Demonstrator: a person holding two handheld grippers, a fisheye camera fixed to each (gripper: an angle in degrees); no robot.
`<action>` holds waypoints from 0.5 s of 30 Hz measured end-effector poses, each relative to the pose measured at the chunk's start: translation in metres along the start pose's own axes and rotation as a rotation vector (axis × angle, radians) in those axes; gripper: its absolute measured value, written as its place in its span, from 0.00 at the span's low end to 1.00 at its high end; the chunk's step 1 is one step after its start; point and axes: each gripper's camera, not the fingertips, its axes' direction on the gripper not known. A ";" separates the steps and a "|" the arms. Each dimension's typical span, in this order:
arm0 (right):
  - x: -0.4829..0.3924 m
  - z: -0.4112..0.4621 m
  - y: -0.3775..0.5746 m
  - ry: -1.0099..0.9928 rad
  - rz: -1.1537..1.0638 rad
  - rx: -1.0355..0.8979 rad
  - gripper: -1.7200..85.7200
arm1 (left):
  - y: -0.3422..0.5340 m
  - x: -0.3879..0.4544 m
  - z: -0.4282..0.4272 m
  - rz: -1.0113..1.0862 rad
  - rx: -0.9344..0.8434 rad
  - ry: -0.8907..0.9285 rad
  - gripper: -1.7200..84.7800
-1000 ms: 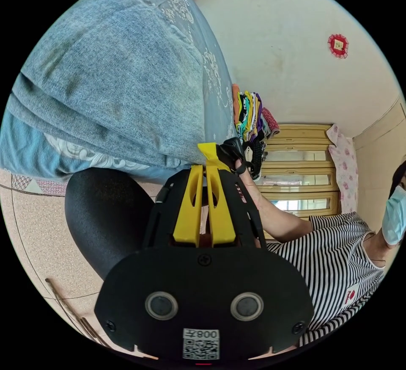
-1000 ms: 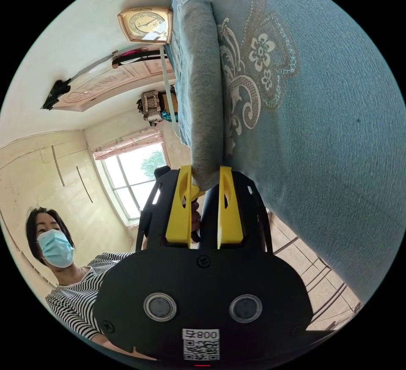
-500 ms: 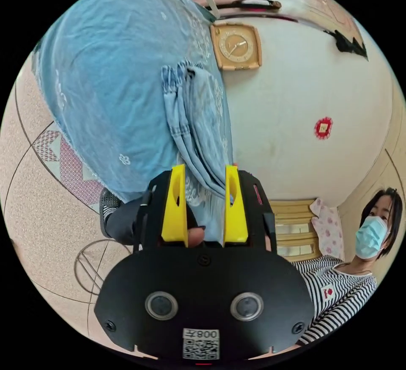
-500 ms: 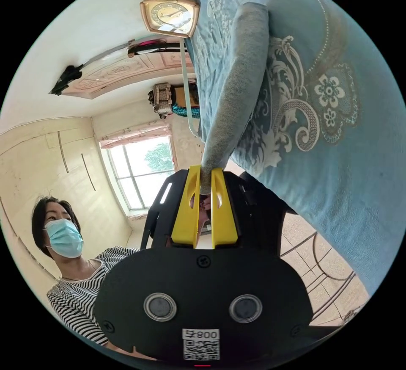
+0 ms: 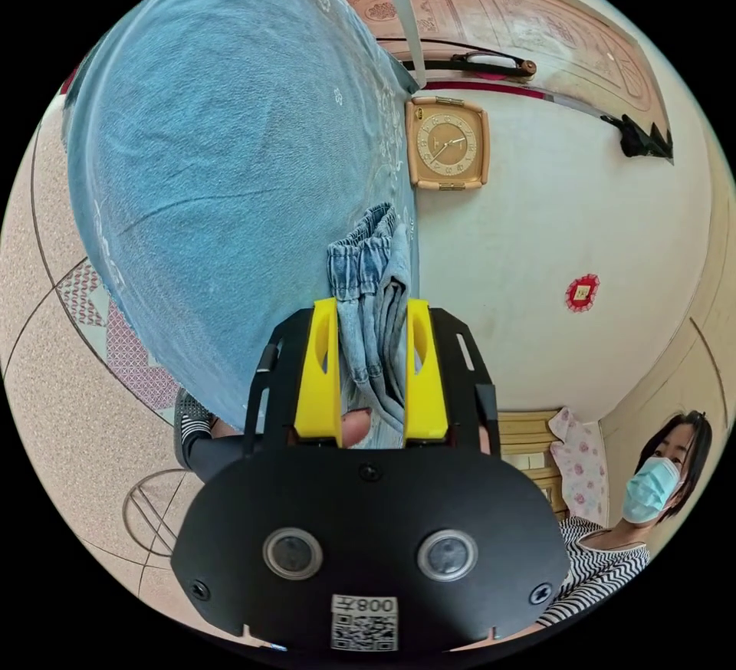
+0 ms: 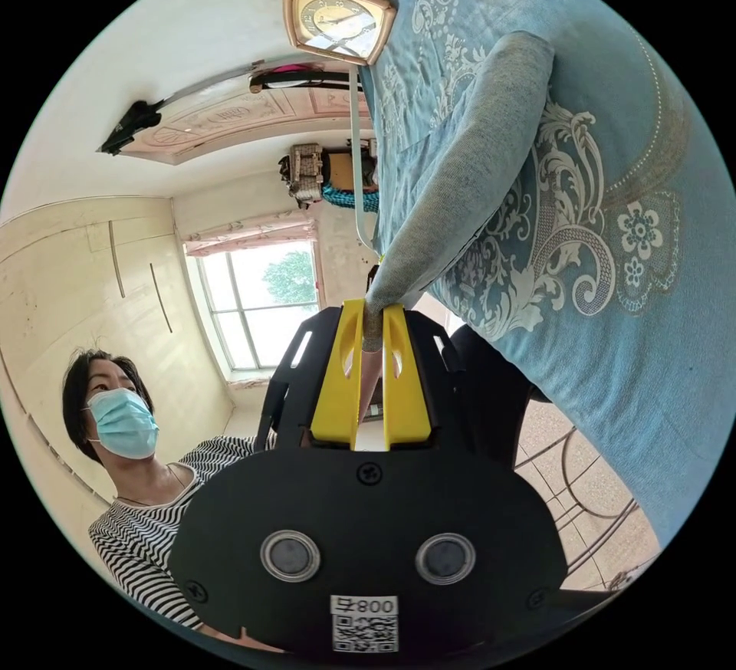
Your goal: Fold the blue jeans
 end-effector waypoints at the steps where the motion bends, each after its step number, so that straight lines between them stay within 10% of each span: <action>1: 0.002 -0.001 0.001 0.000 0.001 0.000 0.04 | 0.000 0.001 0.001 0.000 -0.006 0.010 0.14; 15: 0.062 -0.026 0.036 0.008 0.006 -0.012 0.04 | 0.013 0.050 0.036 -0.002 -0.037 -0.082 0.12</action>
